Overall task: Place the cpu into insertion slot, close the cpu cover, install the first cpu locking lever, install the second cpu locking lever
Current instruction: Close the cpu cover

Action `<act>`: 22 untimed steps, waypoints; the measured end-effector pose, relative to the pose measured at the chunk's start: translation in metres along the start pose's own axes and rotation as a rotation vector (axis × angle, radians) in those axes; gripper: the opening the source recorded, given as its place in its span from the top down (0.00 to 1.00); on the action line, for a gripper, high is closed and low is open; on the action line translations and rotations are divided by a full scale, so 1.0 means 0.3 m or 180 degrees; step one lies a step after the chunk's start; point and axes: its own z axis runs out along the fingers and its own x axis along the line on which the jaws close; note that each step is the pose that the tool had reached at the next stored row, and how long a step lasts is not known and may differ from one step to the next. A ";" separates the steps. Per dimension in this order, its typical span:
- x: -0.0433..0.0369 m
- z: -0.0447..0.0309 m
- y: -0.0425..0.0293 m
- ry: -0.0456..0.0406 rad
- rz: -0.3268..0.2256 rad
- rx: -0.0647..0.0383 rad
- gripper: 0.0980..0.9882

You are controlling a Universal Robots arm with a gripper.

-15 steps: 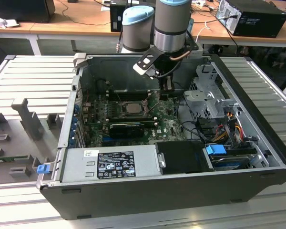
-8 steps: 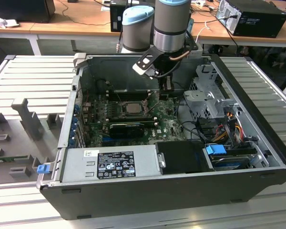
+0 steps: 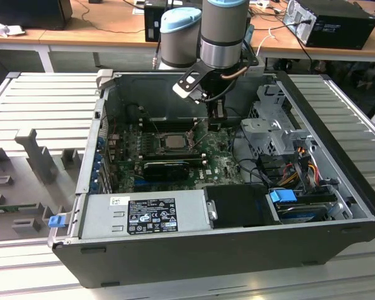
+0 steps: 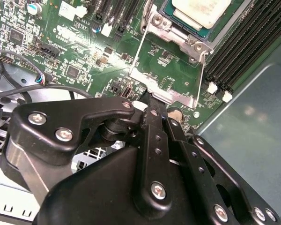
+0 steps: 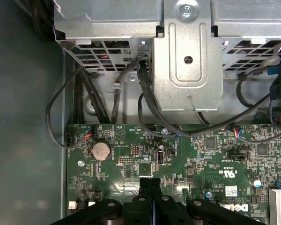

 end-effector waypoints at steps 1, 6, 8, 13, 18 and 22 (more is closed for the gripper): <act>0.000 0.000 -0.001 0.0000 0.0000 0.0000 0.99; 0.000 0.000 -0.003 0.0000 0.0000 0.0000 0.99; 0.000 0.000 -0.004 0.0000 0.0000 0.0000 0.99; 0.000 -0.001 -0.007 0.0000 0.0000 0.0000 0.99; 0.000 -0.001 -0.012 0.0000 0.0000 0.0000 0.99; 0.000 -0.001 -0.013 0.0000 0.0000 0.0000 0.99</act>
